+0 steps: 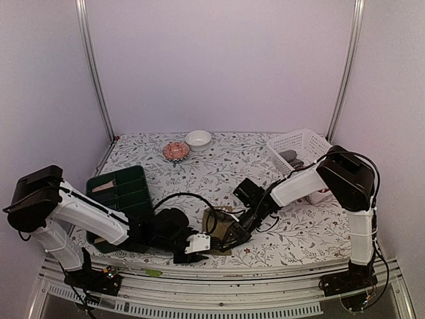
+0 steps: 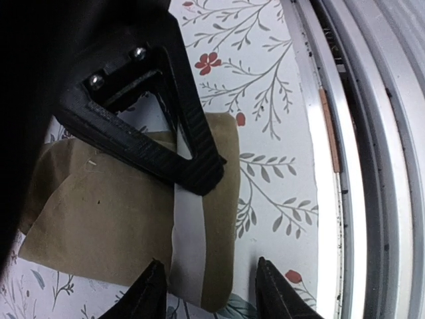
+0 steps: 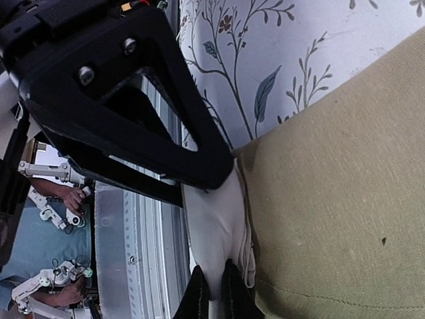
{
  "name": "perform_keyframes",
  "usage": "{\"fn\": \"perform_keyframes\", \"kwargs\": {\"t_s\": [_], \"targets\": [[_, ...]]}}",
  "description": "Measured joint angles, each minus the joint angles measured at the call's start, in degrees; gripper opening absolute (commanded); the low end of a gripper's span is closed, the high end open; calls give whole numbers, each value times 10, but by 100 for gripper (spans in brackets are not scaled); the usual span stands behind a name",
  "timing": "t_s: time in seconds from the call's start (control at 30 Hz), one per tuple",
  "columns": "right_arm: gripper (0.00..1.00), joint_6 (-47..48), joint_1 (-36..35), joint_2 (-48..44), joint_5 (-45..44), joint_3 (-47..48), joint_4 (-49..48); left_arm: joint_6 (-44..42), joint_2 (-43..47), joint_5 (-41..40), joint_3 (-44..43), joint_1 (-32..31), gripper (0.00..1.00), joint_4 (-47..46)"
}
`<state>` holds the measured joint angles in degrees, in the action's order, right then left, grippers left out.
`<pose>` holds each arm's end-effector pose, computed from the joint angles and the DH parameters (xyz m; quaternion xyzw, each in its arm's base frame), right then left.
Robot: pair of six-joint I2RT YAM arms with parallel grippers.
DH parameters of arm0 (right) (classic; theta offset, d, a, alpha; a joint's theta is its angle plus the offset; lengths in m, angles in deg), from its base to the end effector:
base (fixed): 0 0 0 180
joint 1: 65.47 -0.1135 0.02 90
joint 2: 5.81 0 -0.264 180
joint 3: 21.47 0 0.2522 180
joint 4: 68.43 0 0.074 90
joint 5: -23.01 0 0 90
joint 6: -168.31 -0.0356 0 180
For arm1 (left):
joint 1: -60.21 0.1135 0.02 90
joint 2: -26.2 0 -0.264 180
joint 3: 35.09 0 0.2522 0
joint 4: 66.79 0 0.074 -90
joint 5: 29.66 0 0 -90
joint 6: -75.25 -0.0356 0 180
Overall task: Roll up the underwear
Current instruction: Roll the underwear at the center of the board.
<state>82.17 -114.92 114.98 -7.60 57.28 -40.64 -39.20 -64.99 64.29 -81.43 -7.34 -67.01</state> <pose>0.2200 0.3043 0.0849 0.4612 -0.7254 -0.5086 0.0487 0.1055 -0.2618 0.1226 0.6725 0.6310 -0.1712 0.3468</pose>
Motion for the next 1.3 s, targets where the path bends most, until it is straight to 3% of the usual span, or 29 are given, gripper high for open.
{"fn": "perform_keyframes", "kwargs": {"t_s": [0.07, 0.2, 0.27, 0.33, 0.43, 0.67, 0.83, 1.1, 1.3], "targets": [[0, 0, 1, 2, 4, 0, 1, -6, -17, -8, -7, -2, 39, -8], [0, 0, 4, 3, 9, 0, 1, -16, -39, -16, -21, -3, 11, -12], [15, 0, 4, 3, 9, 0, 2, -23, -46, -14, -29, -4, 5, -5], [31, 1, 6, 3, 9, -1, 5, -28, -47, -7, -38, -4, 3, 9], [42, -4, 11, -27, -7, -20, -7, -27, -50, 30, -56, 3, 0, 39], [46, -47, 35, -231, -147, -174, -111, -1, -94, 169, -127, 54, 0, 121], [47, -41, 30, -303, -218, -217, -134, 15, -145, 287, -188, 104, 0, 187], [55, 10, -41, -320, -289, -238, -141, 17, -243, 440, -292, 153, 0, 295], [56, 65, -75, -269, -313, -220, -157, 17, -273, 497, -316, 172, 0, 330]]}}
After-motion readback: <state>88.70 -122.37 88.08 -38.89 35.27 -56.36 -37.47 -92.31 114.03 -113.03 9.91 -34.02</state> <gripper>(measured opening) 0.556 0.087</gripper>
